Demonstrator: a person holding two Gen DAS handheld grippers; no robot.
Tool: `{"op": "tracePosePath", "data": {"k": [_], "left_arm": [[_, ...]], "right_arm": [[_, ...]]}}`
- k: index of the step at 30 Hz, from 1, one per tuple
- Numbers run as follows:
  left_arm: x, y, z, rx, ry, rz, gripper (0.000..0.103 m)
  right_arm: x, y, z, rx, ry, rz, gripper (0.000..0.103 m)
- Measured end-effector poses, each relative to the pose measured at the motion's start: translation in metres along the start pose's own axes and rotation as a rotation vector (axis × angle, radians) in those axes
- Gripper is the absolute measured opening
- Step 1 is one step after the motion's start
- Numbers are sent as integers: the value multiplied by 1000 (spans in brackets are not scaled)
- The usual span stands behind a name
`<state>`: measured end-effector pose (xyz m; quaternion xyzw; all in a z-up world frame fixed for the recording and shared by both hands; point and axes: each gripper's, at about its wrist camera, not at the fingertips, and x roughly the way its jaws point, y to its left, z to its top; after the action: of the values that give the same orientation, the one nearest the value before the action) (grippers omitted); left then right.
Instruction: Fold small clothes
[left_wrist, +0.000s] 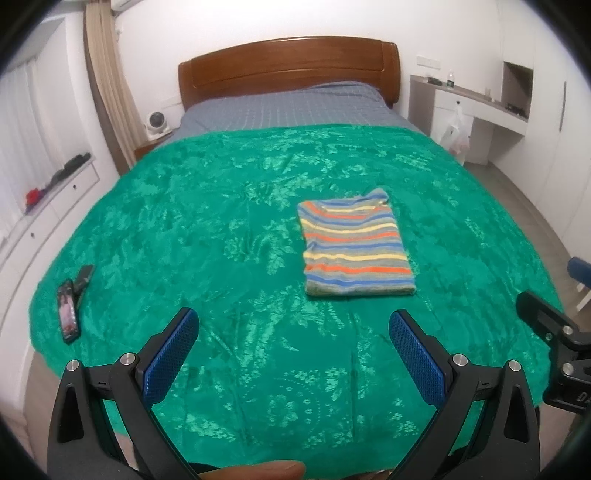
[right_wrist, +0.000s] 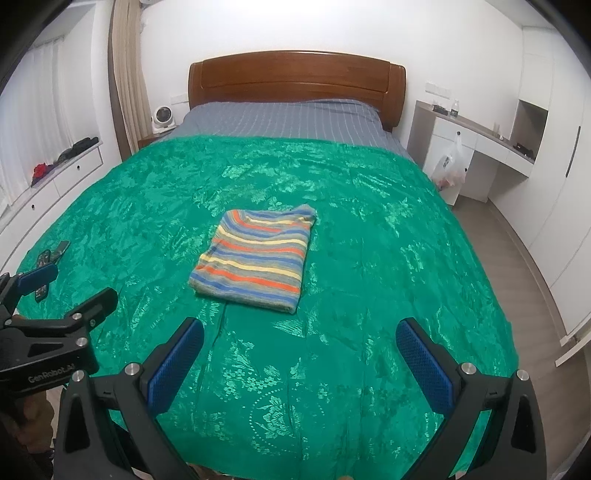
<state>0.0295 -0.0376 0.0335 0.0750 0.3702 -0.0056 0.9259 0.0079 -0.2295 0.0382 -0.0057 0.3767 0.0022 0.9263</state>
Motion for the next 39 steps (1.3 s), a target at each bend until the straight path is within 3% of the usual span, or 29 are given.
{"op": "tracePosePath", "data": {"k": [8,27,39], "left_arm": [[-3,7,-3,-2,-10,36,103],[-3,19,-5,-41,26,13,103],[-7,20,-3,-47,15,3,103]], "right_arm": [[6,12,-5,-28,20,10,103],[-4,22,-3,-46,-3,70,103],[-7,16,-1,-29,-11,57,103]]}}
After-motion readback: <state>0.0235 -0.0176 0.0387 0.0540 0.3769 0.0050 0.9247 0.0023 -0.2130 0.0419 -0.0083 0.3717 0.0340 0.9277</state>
